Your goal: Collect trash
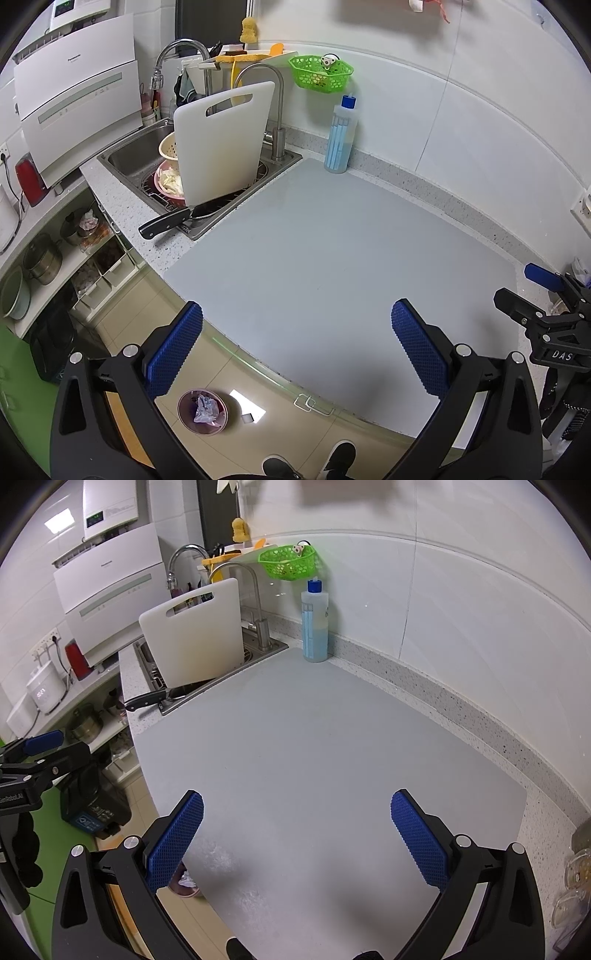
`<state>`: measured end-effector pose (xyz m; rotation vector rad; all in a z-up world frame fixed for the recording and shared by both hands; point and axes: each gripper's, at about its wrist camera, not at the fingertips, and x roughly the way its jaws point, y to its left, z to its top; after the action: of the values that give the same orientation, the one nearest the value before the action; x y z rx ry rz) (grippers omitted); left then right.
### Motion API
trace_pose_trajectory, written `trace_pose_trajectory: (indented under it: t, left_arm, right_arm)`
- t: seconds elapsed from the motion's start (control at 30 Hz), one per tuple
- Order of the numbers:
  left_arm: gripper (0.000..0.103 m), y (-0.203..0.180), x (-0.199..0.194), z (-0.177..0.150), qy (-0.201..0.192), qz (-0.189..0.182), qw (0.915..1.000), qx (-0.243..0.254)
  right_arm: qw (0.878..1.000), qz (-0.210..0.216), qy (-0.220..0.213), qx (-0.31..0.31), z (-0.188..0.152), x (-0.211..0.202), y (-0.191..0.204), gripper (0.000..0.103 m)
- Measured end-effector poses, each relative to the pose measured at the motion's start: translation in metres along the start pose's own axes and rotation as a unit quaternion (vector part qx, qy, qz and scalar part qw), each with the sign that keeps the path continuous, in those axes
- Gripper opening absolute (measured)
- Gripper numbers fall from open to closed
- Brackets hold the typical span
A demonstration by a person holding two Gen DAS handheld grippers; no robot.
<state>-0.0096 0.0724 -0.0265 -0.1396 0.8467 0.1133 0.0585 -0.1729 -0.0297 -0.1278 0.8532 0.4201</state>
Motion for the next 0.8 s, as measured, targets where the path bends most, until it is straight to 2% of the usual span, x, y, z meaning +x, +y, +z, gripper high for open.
trace_pose_trajectory:
  t: [0.8]
  left_arm:
    - [0.1,-0.0041,0.0015,0.0017,-0.001,-0.001,1.0,0.001]
  right_arm:
    - [1.0,0.001,0.001,0.0,0.0011,0.0006,-0.001,0.097]
